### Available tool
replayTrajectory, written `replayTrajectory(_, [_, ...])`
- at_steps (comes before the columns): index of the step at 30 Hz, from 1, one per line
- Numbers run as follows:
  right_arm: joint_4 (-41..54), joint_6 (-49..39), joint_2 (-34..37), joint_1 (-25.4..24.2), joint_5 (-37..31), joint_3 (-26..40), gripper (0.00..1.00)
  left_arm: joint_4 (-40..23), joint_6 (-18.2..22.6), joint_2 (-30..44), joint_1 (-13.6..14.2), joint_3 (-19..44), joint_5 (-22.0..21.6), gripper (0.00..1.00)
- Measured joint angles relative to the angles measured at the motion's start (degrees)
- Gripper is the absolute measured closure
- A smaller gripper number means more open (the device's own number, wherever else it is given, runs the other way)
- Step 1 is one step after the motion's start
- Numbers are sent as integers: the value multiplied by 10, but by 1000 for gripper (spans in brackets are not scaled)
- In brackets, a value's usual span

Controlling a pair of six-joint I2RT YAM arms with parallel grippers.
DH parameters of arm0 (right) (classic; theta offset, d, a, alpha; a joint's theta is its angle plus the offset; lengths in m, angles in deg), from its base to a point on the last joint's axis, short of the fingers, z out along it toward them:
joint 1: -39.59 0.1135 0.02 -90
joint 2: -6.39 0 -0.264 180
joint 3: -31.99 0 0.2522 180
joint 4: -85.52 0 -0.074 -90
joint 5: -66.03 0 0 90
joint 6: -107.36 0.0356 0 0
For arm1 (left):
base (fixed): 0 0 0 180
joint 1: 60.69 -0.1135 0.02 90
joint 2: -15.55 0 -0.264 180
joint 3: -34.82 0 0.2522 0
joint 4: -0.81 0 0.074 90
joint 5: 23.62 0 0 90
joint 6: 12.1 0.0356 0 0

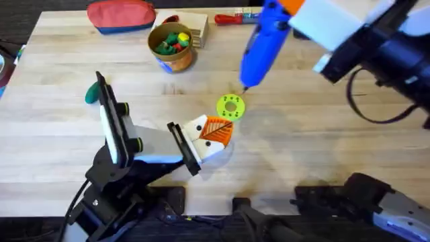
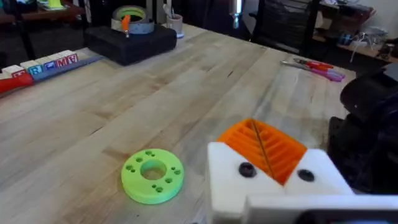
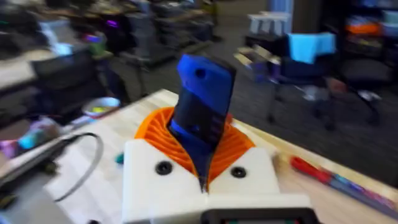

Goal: Pick up the gripper from the table and insert it into the empty holder that is missing its gripper. Then pick up a screw, insert it into the mounting hole, and use the screwdriver to tighten it. Finally, clean up the table by picking up the vegetable and placing it into the bucket.

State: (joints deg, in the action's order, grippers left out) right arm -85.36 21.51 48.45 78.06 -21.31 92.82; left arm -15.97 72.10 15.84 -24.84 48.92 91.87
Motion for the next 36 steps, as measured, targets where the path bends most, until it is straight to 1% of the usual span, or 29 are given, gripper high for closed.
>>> replayTrajectory(3, [-44, -4, 16, 61, 0, 0, 996, 0, 0, 0, 0, 0, 0, 992])
replayTrajectory(6, [-63, -12, 26, 100, 0, -4, 996, 0, 0, 0, 0, 0, 0, 992])
replayTrajectory(14, [-124, -23, 73, 155, 0, -36, 996, 0, 0, 0, 0, 0, 0, 992])
replayTrajectory(18, [-140, -25, 98, 169, 0, -38, 996, 0, 0, 0, 0, 0, 0, 992])
replayTrajectory(24, [-152, -27, 124, 170, 0, -38, 996, 0, 0, 0, 0, 0, 0, 992])
replayTrajectory(36, [-159, -26, 141, 170, 0, -38, 996, 0, 0, 0, 0, 0, 0, 992])
